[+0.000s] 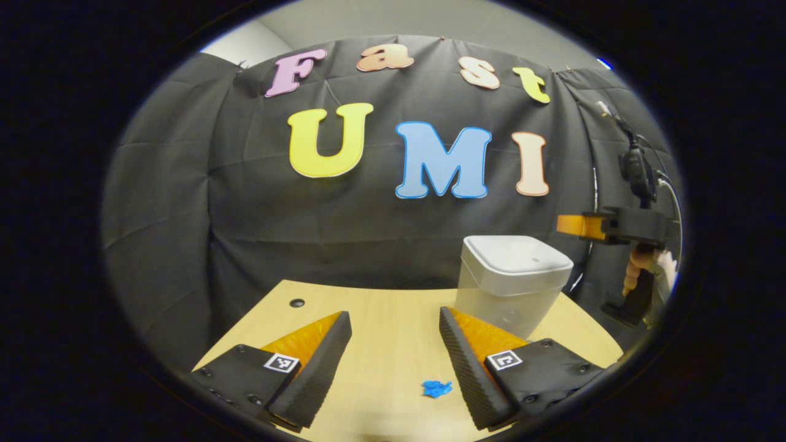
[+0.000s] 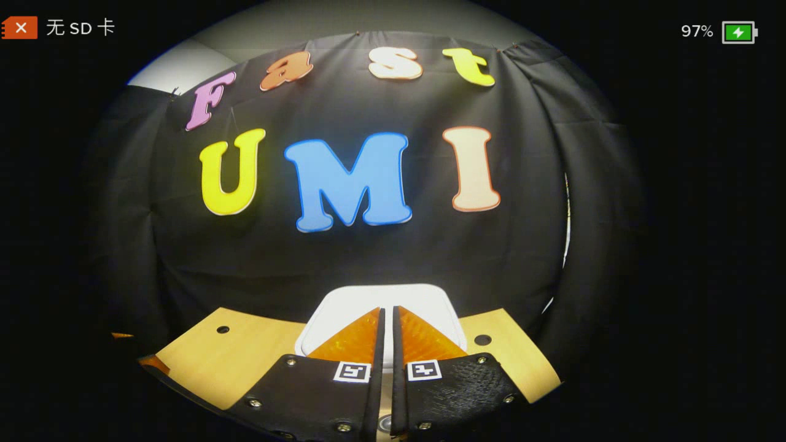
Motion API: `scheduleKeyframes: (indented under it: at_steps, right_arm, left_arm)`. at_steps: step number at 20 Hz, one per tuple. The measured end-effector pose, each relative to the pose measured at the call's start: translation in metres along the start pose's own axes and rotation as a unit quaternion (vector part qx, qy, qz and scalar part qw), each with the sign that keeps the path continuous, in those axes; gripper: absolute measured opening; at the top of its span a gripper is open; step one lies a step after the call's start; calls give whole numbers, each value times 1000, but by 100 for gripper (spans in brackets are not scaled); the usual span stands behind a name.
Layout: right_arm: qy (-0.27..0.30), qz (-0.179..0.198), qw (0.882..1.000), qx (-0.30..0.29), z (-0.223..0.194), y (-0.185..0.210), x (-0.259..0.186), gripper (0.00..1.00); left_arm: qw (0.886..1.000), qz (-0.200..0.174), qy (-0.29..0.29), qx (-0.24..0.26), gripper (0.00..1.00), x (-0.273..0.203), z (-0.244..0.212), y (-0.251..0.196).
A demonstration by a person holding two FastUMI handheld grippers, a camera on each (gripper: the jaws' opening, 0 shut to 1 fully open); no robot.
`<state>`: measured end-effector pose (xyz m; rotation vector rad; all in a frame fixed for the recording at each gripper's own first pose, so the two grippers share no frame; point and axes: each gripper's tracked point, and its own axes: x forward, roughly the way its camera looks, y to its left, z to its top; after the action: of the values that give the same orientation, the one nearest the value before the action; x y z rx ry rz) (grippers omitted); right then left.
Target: Press the lid of the desktop garbage bin to open it, pick up the crumpled paper on the desktop and throw it into the bin, then pick up the pop can on the desktop and drop it into the bin, and finally close the garbage bin lid.
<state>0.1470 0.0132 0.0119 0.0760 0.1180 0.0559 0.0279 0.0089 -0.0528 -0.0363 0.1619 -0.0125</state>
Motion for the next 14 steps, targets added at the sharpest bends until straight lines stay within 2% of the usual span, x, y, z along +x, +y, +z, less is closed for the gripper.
scheduleKeyframes:
  at_steps: [8,14]
  right_arm:
    - [60,12,998,14,-39,6,32,8]
    - [47,14,999,-1,-38,9,33,8]
  left_arm:
    - [1000,8,-4,-1,95,2,2,6]
    - [1000,8,2,-8,95,8,-1,8]
